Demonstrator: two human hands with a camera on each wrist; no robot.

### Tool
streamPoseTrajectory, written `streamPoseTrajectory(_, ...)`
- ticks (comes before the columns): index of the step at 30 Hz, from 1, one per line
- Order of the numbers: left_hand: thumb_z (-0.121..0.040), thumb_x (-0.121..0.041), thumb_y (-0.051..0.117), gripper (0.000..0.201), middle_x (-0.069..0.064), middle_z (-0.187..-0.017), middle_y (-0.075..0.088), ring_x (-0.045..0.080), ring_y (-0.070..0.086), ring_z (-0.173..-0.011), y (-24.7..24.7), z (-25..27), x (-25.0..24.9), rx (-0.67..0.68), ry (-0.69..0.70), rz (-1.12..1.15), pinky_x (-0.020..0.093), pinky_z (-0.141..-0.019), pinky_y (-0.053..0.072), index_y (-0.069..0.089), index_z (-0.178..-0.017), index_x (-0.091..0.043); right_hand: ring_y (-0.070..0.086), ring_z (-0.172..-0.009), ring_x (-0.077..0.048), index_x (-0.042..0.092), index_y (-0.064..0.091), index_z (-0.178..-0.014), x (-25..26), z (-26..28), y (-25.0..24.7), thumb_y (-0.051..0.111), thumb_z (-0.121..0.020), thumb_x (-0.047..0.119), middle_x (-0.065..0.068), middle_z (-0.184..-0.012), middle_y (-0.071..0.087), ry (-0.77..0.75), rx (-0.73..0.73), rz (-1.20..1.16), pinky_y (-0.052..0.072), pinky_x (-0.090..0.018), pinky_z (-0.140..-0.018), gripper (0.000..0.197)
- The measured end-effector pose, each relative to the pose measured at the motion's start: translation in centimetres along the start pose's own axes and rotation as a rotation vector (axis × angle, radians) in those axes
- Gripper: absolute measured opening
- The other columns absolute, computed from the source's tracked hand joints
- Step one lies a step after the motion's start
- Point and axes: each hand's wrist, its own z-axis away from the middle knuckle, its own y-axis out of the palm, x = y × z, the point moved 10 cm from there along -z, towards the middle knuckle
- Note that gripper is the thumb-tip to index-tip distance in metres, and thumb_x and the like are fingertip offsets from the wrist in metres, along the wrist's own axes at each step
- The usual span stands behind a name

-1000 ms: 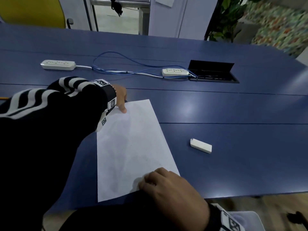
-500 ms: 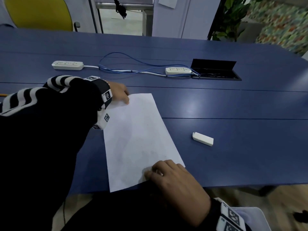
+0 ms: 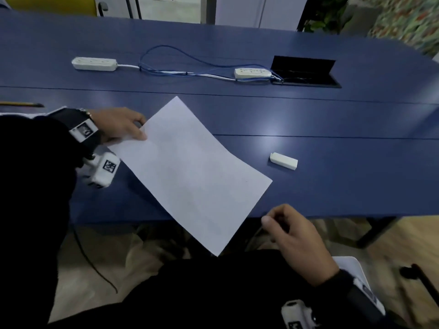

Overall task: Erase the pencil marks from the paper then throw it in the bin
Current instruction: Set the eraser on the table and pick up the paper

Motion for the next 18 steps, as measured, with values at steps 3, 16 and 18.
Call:
streamPoseTrajectory(3,-0.074,-0.022,0.083,0.050,0.026,-0.117,0.074,0.049,0.073,-0.104,2.7,3.5,1.7,0.069,-0.011,0.209,0.060,-0.098,0.055,0.067,-0.118,-0.004,0.066,-0.077,-0.026,0.011,0.059,-0.103,-2.6,0.9,1.4,0.065,-0.089,0.046,-0.012,-0.093,0.073,0.210,0.089,-0.471,0.053,-0.047,-0.072,0.038)
streamPoseTrajectory(16,-0.080,-0.028,0.085,0.042,0.014,-0.126,0.075,0.037,0.076,-0.109,16.8,15.9,-2.9,0.225,0.099,0.605,0.041,-0.082,0.066,0.077,-0.121,-0.023,0.069,-0.090,-0.029,0.011,0.051,-0.128,-10.9,8.7,-4.5,0.063,-0.094,0.003,-0.016,-0.108,0.073,0.308,-0.253,-0.753,0.058,-0.038,-0.070,0.036)
streamPoseTrajectory(18,-0.091,-0.007,0.064,0.039,0.012,-0.128,0.075,0.036,0.074,-0.113,20.0,17.9,-5.2,0.292,0.154,0.596,0.039,-0.087,0.064,0.077,-0.124,-0.023,0.065,-0.092,-0.034,0.014,0.062,-0.124,-12.4,9.9,-6.5,0.062,-0.096,0.007,-0.018,-0.111,0.073,0.309,-0.221,-0.703,0.052,-0.041,-0.074,0.028)
